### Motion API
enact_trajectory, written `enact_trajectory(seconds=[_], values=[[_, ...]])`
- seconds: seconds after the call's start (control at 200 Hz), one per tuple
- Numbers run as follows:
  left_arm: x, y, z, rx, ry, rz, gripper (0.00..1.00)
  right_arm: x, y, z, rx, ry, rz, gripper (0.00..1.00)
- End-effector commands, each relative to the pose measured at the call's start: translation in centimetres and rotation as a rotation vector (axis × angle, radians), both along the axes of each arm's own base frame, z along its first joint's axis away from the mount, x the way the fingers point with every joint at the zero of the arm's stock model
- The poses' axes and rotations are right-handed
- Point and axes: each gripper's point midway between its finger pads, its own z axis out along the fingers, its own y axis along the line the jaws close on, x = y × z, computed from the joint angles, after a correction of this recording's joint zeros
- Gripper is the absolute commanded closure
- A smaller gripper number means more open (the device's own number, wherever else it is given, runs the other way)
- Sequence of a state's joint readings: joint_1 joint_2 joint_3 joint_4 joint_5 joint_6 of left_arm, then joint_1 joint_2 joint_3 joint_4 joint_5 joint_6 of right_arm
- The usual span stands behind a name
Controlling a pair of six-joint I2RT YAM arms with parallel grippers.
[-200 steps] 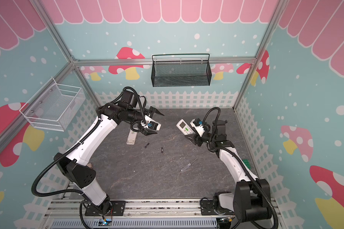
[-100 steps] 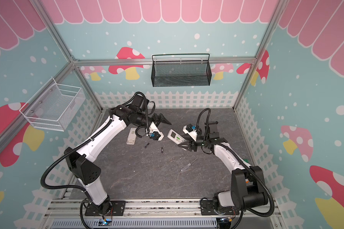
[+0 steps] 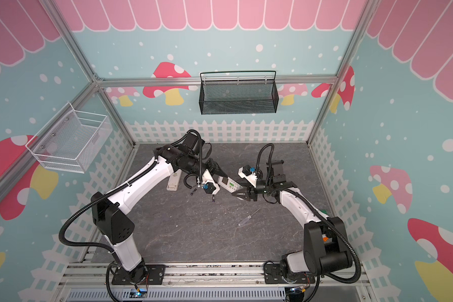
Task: Unload the batteries from the remote control
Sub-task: 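Bring the remote to the left gripper with the right while the left grasps its end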
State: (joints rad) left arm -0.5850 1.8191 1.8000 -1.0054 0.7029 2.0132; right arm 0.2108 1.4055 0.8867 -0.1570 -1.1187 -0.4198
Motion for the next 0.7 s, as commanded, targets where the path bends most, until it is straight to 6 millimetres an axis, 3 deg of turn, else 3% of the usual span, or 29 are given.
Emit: enact_trajectory(seconds=[0.0, 0.055, 0.365, 0.495, 0.695], values=[[0.2, -0.1, -1.6, 0.028, -0.171, -0.155, 0.52, -0.7, 0.6, 0.7, 0.039, -0.045, 0.063, 0.91], [0.3, -0.1, -2.1, 0.028, -0.181, -0.161, 0.53, -0.7, 0.7, 0.7, 0.042, -0.04, 0.065, 0.91], [0.4, -0.3, -2.0, 0.007, -0.19, -0.153, 0.82, -0.8, 0.6, 0.3, 0.036, -0.035, 0.056, 0.88], [0.6, 0.0, -2.2, 0.022, -0.189, -0.139, 1.0, -0.9, 0.3, 0.3, 0.015, -0.079, 0.036, 0.71], [1.0, 0.7, -1.9, 0.029, -0.135, -0.054, 1.0, -1.1, -0.8, 1.2, -0.032, -0.165, -0.053, 0.42]])
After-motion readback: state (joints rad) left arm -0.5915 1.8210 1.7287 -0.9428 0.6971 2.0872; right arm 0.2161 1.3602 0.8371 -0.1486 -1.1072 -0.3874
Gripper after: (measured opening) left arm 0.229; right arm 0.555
